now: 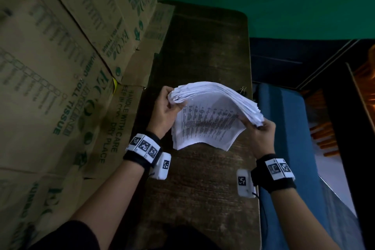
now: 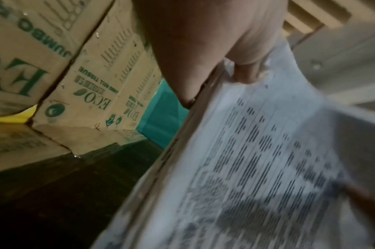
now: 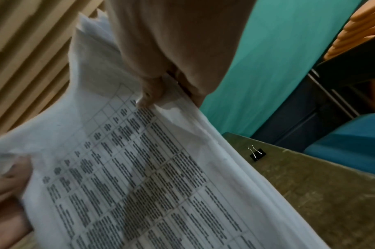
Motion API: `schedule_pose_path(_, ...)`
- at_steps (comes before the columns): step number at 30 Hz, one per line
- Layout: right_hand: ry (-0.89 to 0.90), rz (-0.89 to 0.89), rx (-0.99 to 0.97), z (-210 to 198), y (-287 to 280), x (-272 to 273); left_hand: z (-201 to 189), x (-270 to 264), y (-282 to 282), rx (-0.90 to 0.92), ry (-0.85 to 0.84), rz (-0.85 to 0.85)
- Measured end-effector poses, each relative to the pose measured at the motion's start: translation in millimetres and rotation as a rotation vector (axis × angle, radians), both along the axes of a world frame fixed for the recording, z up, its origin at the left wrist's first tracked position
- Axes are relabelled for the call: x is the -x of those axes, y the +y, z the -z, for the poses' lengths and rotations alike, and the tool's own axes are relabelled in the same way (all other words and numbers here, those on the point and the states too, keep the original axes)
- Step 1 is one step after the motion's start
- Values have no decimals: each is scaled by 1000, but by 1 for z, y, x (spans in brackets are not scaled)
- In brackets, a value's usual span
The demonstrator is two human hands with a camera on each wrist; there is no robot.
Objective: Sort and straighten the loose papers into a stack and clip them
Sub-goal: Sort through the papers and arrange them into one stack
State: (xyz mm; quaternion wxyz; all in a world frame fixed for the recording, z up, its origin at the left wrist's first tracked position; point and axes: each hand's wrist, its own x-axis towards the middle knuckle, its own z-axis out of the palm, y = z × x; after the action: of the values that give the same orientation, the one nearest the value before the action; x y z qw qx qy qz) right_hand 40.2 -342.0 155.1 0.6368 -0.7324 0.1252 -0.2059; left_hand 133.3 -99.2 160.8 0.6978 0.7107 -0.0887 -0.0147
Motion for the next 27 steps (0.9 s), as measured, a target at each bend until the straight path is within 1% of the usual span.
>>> schedule_pose_path(2,12,8,20,0,0,-4,2,-1,1,6,38,41)
schedule_pose_path(6,-25,32,-16,1,-3,-7,7,2,1,33,13,8)
schedule_pose_path(9,66,-16,48,7,4,-5,13,10,-6,-12,17,-31)
schedule_pose_path(11,84,-15,78,7,10,-6,18,10,-9,-64,24,-43)
schedule_pose_path(15,-26,28,24,1,12,-3,21,11,-3,-84,-102,-199)
schedule_pose_path(17,-2,22,37,9,7,2,27,15,1,-95,-139,-206)
schedule_pose_path(19,120,-64,45,21,5,3,32,19,1,-144,-71,-144)
schedule_pose_path(21,208,-141,46,31,9,-2,40,19,-1,-270,35,-57)
schedule_pose_path(23,238,-126,66,36,15,-11,47,14,-1,-403,58,-14)
schedule_pose_path(24,241,-95,66,36,17,-15,48,10,1,-432,53,-21)
schedule_pose_path(25,245,-54,65,36,17,-20,46,7,3,-425,51,-35)
schedule_pose_path(27,239,5,98,35,13,-27,41,2,8,-323,71,-60)
